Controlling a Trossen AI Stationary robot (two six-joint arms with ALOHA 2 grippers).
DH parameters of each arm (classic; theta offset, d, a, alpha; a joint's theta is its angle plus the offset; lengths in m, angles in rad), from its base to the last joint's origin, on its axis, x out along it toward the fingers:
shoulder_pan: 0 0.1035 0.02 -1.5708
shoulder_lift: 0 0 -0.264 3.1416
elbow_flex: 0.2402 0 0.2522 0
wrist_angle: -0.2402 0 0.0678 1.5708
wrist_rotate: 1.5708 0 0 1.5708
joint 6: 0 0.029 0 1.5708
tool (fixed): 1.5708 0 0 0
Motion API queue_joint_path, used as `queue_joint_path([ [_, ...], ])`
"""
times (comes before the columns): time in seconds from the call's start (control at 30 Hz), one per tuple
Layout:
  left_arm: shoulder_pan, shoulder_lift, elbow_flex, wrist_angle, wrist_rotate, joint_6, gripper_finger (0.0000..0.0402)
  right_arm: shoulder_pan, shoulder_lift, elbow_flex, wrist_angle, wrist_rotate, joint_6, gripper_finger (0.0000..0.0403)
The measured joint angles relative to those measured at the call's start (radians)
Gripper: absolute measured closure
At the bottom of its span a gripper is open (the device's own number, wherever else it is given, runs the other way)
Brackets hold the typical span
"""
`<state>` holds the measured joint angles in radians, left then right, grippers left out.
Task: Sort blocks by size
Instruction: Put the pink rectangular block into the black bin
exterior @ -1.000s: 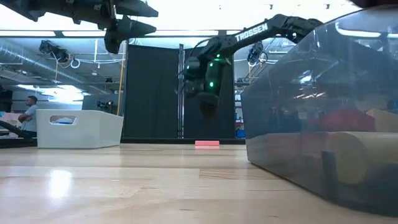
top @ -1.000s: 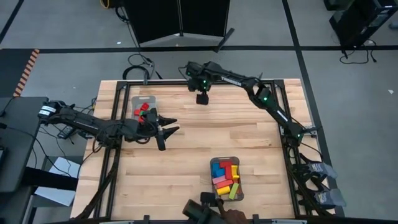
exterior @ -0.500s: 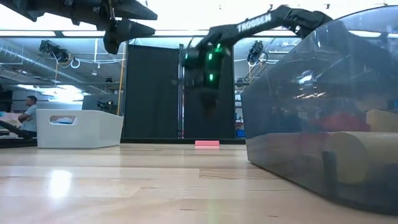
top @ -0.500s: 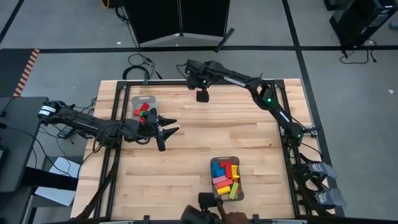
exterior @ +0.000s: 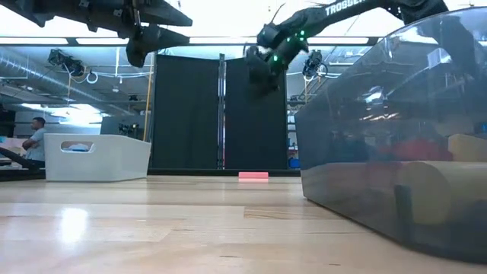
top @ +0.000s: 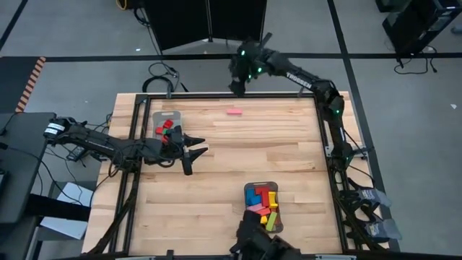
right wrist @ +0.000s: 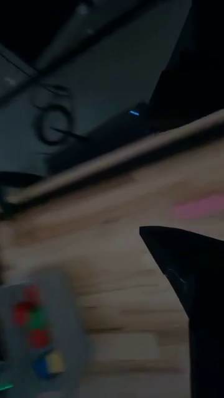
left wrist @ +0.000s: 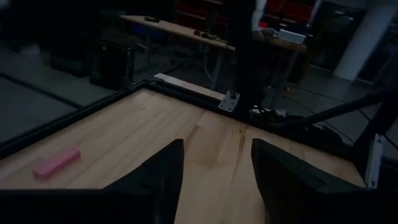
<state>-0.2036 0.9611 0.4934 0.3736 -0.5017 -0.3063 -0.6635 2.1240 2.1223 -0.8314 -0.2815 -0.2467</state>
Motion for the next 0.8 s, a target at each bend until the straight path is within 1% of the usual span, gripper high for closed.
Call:
queue_joint_path([
  [0.1,0.036,0.003,0.000,-0.037,-0.032,-0.071,0.0209,0.024,0.001,-0.098,-0.014,0.062,-0.023,0.0135],
  [0.2,0.116,0.041,0.001,-0.054,-0.039,-0.133,0.0222,0.050,0.000,-0.168,0.007,0.127,-0.054,0.0138],
  [0.27,0.185,0.087,0.002,-0.055,-0.013,-0.169,0.0238,0.063,-0.015,-0.194,0.050,0.155,-0.060,0.0145],
  [0.43,0.366,0.253,0.045,-0.046,0.126,-0.228,0.0289,0.076,-0.111,-0.194,0.155,0.179,-0.062,0.0177],
  [0.5,0.426,0.321,0.084,-0.038,0.183,-0.236,0.0311,0.077,-0.154,-0.193,0.169,0.179,-0.059,0.0190],
  [0.6,0.504,0.437,0.175,-0.037,0.288,-0.236,0.0345,0.080,-0.225,-0.193,0.151,0.179,-0.056,0.0204],
  [0.7,0.564,0.559,0.288,-0.096,0.338,-0.229,0.0384,0.088,-0.307,-0.193,0.123,0.178,-0.055,0.0213],
  [0.73,0.583,0.598,0.325,-0.128,0.350,-0.229,0.0391,0.093,-0.336,-0.193,0.110,0.178,-0.052,0.0214],
  [0.8,0.616,0.680,0.409,-0.178,0.384,-0.228,0.0394,0.105,-0.382,-0.193,0.080,0.178,-0.052,0.0215],
])
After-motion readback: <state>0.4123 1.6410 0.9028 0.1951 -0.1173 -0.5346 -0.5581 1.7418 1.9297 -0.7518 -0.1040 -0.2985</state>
